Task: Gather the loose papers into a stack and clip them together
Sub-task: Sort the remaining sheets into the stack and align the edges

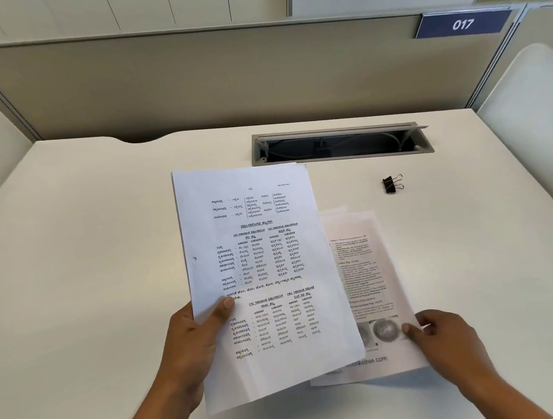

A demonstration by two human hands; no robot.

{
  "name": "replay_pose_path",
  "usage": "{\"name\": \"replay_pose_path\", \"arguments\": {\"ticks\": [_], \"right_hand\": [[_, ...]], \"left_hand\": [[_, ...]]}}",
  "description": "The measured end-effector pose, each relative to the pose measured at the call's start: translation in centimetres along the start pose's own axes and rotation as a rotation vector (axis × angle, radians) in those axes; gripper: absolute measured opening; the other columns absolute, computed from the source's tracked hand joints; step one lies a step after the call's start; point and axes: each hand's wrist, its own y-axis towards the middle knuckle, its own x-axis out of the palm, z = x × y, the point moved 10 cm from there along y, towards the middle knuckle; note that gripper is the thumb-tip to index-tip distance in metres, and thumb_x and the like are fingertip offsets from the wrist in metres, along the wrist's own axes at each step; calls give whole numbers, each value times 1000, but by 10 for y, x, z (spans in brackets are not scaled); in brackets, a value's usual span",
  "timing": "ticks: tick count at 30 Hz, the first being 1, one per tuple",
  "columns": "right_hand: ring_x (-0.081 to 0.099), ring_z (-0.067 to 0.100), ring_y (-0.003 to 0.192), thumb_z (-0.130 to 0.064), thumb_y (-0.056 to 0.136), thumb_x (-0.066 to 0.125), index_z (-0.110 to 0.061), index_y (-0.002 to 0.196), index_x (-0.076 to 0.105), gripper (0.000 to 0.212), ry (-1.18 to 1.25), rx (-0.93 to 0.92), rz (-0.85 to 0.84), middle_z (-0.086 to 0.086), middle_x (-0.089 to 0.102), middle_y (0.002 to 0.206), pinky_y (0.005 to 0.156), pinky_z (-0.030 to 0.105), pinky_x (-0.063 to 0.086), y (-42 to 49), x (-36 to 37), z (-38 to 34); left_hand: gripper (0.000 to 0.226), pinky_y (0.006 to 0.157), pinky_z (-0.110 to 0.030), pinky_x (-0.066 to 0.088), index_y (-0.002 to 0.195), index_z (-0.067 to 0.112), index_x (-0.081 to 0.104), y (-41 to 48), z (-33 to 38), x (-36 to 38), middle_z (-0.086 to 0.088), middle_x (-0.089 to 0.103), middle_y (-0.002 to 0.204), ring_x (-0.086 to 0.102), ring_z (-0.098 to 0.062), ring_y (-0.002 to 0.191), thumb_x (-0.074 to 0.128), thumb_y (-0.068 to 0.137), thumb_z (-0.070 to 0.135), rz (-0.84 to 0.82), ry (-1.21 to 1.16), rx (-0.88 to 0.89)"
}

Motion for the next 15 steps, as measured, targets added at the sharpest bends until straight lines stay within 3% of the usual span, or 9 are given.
{"name": "replay_pose_path", "arguments": {"ticks": [5, 8, 12, 15], "right_hand": [[66, 23, 61, -20, 86, 72, -20, 75, 73, 12, 250, 3, 65, -2, 72, 58, 54, 32, 51, -1, -29, 2], [63, 24, 58, -15, 87, 71, -14, 75, 73, 12, 362, -12, 127, 4, 72, 60, 49, 29, 48, -3, -51, -4], [60, 30, 59, -15, 86, 72, -8, 73, 71, 15, 453, -16, 208, 7, 71, 61, 56, 35, 53, -2, -78, 1], [58, 31, 60, -18, 85, 74, -7, 72, 70, 18, 497, -2, 241, 2, 68, 53, 47, 30, 52, 0, -94, 10]], "left_hand": [[19, 85, -50, 60, 109, 12, 74, 2, 1, -8, -9, 81, 101, 78, -34, 89, 67, 93, 18, 23, -8, 4], [22, 86, -53, 60, 112, 12, 73, 3, 2, -13, -9, 81, 103, 77, -35, 91, 68, 92, 20, 31, -14, 6], [21, 80, -48, 61, 111, 14, 73, 4, 3, -18, -7, 81, 101, 79, -32, 86, 68, 92, 20, 44, -12, 19], [19, 77, -43, 61, 110, 14, 73, 5, 4, -21, -6, 81, 99, 79, -29, 84, 67, 92, 19, 51, -16, 25]]}}
